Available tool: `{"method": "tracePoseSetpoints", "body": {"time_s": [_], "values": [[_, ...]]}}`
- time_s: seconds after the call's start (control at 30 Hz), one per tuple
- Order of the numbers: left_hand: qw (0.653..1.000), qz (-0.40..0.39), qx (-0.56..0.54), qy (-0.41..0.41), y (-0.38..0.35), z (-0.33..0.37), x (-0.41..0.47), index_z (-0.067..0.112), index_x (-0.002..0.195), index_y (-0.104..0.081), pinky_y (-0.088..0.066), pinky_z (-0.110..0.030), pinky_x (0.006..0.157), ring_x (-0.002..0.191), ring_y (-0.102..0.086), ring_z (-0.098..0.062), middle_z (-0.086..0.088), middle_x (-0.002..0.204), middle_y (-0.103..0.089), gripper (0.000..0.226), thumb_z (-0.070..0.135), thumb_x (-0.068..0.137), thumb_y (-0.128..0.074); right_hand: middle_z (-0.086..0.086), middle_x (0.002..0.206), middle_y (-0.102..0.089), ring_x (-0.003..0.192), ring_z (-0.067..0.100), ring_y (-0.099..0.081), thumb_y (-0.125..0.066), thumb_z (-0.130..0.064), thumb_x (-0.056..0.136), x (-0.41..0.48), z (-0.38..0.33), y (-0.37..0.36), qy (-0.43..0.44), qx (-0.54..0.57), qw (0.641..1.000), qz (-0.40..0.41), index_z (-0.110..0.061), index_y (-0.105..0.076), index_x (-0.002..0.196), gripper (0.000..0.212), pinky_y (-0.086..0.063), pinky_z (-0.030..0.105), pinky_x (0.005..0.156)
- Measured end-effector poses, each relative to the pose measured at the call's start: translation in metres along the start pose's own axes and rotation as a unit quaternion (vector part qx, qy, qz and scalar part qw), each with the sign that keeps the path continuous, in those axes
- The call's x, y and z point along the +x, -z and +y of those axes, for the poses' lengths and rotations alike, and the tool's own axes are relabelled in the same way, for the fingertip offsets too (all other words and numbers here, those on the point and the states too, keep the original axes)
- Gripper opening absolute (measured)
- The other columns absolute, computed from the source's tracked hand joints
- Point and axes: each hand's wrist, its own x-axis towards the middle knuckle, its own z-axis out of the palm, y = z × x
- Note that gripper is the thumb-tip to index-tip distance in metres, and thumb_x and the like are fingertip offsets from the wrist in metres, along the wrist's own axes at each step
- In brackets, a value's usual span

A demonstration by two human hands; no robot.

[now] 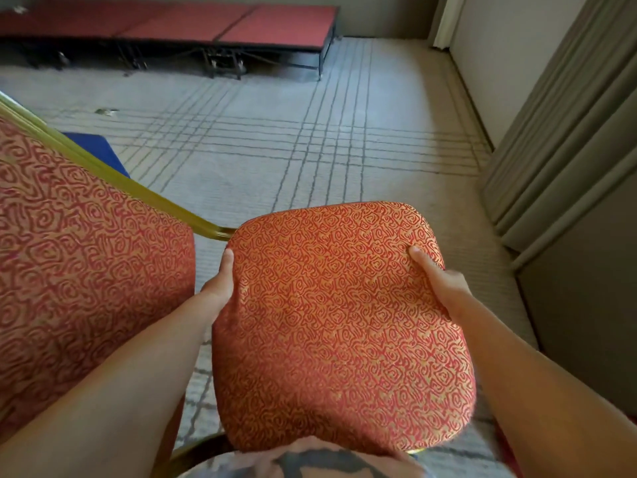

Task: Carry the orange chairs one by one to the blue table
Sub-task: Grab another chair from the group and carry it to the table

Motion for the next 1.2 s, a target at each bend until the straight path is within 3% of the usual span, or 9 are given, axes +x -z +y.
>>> {"method": "tracePoseSetpoints", "body": {"time_s": [0.13,0.3,0.47,0.6,0.8,0.87,1.03,1.1,1.2], "values": [[0.999,0.002,-0.036,0.009,-0.02,0.107,-0.014,0.017,0.114,-0.066,-0.048,-0.054,0.097,0.103,-0.065,-0.037,-0.015,0.11,-0.069,0.137,0.109,0.02,-0.028,0.015,0.121,-0.063,0.106,0.031,-0.063,-0.077,-0.072,0.059,0.09,-0.087,-0.015,0.014,-0.012,1.0,-0.008,0.0,-0.056,0.129,0.103,-0.05,0.043,0.099],[0.997,0.071,-0.031,-0.011,-0.032,0.222,0.0,0.013,0.138,-0.052,-0.04,-0.048,0.108,0.122,-0.054,-0.035,-0.016,0.136,-0.056,0.153,0.109,0.024,-0.019,0.016,0.118,-0.065,0.103,0.033,-0.065,-0.077,-0.076,0.053,0.174,-0.159,-0.039,0.002,-0.011,1.0,-0.022,0.001,-0.055,0.128,0.111,-0.051,0.045,0.097],[0.997,0.078,0.006,-0.028,-0.038,0.3,0.055,0.013,0.14,-0.05,-0.036,-0.046,0.111,0.128,-0.049,-0.033,-0.017,0.141,-0.051,0.156,0.108,0.022,-0.012,0.019,0.119,-0.064,0.103,0.034,-0.064,-0.079,-0.075,0.046,0.252,-0.208,-0.077,-0.014,-0.004,0.999,-0.038,0.003,-0.054,0.129,0.116,-0.051,0.044,0.097],[0.997,0.074,0.004,-0.008,-0.04,0.356,0.123,0.013,0.141,-0.049,-0.038,-0.047,0.11,0.126,-0.051,-0.033,-0.017,0.139,-0.053,0.157,0.108,0.021,-0.013,0.018,0.118,-0.064,0.104,0.032,-0.064,-0.077,-0.067,0.064,0.322,-0.262,-0.119,-0.009,-0.019,0.999,-0.041,0.003,-0.057,0.128,0.096,-0.051,0.039,0.096],[0.997,0.069,-0.006,-0.02,-0.021,0.487,0.233,0.011,0.14,-0.05,-0.038,-0.046,0.11,0.125,-0.052,-0.035,-0.019,0.137,-0.054,0.145,0.107,0.037,-0.015,0.013,0.106,-0.064,0.101,0.029,-0.064,-0.075,-0.065,0.069,0.431,-0.363,-0.193,0.004,-0.007,1.0,-0.03,0.0,-0.06,0.125,0.087,-0.05,0.037,0.095],[0.997,0.067,-0.003,-0.025,-0.013,0.531,0.265,0.014,0.139,-0.051,-0.039,-0.047,0.109,0.123,-0.054,-0.034,-0.018,0.135,-0.056,0.151,0.109,0.027,-0.015,0.012,0.105,-0.065,0.096,0.027,-0.065,-0.075,-0.064,0.071,0.461,-0.402,-0.211,0.017,-0.005,0.999,-0.029,-0.003,-0.062,0.123,0.081,-0.051,0.033,0.089],[0.999,0.038,-0.021,-0.019,0.001,0.624,0.351,0.021,0.136,-0.054,-0.043,-0.05,0.104,0.116,-0.058,-0.033,-0.015,0.128,-0.061,0.149,0.11,0.022,-0.02,0.003,0.079,-0.065,0.073,0.015,-0.064,-0.075,-0.061,0.073,0.531,-0.504,-0.25,0.047,-0.009,0.998,-0.04,-0.018,-0.061,0.08,0.046,-0.051,0.028,0.072],[0.999,0.036,-0.022,0.001,0.005,0.647,0.394,0.021,0.136,-0.053,-0.043,-0.051,0.104,0.116,-0.058,-0.034,-0.014,0.129,-0.061,0.147,0.11,0.024,-0.021,0.001,0.075,-0.064,0.07,0.013,-0.062,-0.074,-0.061,0.074,0.566,-0.53,-0.27,0.045,-0.022,0.997,-0.053,-0.02,-0.06,0.074,0.043,-0.047,0.027,0.068],[0.999,0.035,-0.035,0.022,0.003,0.684,0.458,0.021,0.134,-0.056,-0.045,-0.052,0.102,0.113,-0.06,-0.034,-0.015,0.125,-0.064,0.146,0.11,0.023,-0.022,0.004,0.079,-0.065,0.075,0.018,-0.063,-0.072,-0.067,0.072,0.629,-0.578,-0.308,0.051,-0.064,0.995,-0.056,-0.016,-0.062,0.08,0.052,-0.048,0.03,0.08]]}}
